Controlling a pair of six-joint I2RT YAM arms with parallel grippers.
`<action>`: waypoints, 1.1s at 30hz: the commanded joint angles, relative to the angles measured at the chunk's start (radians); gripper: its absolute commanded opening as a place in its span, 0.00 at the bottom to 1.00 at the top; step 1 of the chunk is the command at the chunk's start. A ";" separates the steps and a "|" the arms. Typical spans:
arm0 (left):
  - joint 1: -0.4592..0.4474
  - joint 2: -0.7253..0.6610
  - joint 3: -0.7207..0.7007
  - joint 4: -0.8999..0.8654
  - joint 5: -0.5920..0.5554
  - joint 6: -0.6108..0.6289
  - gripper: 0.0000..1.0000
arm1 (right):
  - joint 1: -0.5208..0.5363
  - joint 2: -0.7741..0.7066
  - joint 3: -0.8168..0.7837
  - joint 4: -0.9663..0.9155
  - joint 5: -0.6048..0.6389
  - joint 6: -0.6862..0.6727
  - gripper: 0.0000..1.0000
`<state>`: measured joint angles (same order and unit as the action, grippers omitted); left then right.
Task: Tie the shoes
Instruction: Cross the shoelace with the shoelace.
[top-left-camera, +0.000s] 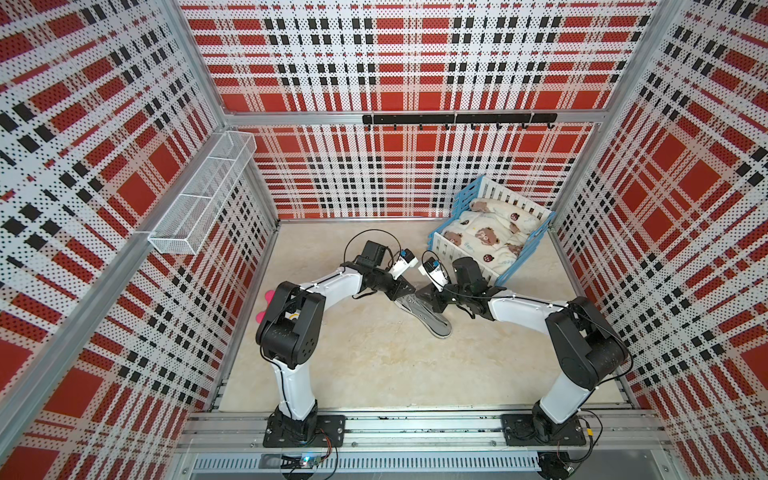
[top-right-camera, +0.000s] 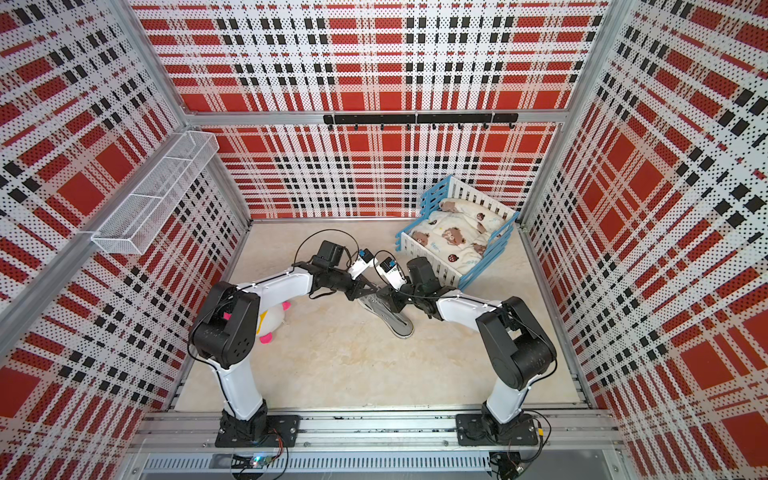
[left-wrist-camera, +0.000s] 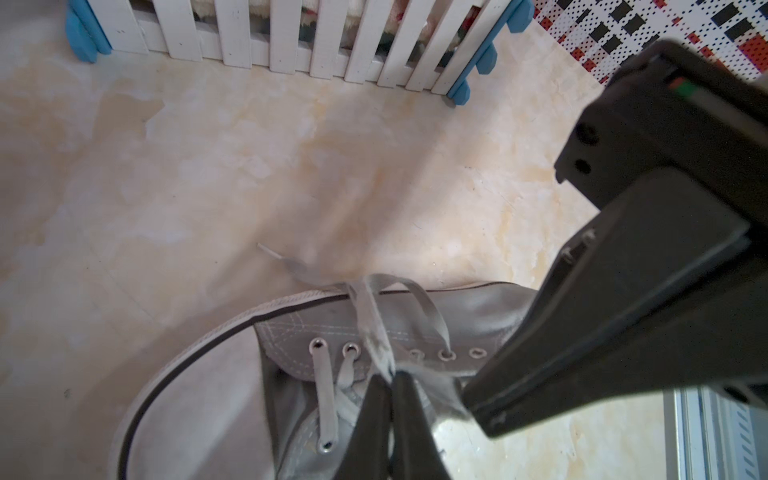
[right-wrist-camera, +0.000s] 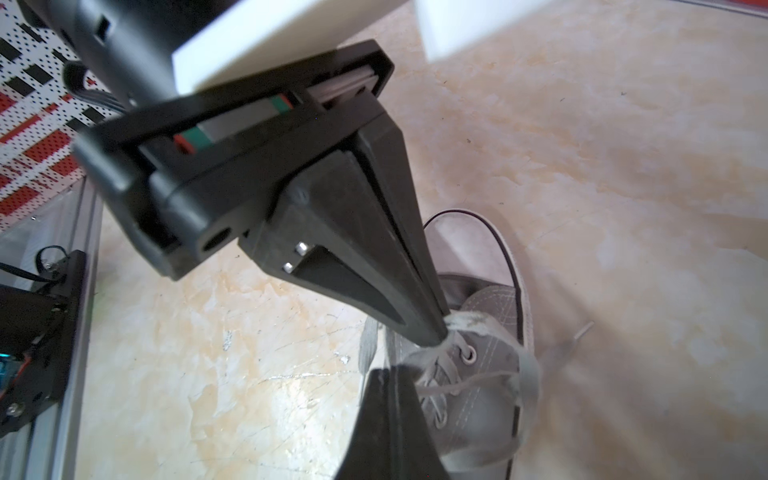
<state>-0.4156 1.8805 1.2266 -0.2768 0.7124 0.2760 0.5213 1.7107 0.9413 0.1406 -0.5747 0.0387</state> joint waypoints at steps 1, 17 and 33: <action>0.005 -0.021 -0.025 0.027 0.012 -0.002 0.04 | -0.019 -0.022 0.025 -0.041 -0.091 0.099 0.00; -0.001 -0.031 -0.065 0.042 0.025 0.004 0.00 | -0.068 -0.073 -0.024 -0.024 -0.124 0.118 0.18; 0.000 -0.037 -0.064 0.042 0.019 0.002 0.00 | -0.038 0.008 0.031 -0.139 0.075 0.002 0.34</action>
<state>-0.4156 1.8740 1.1778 -0.2512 0.7219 0.2733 0.4694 1.6974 0.9417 0.0360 -0.5362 0.0704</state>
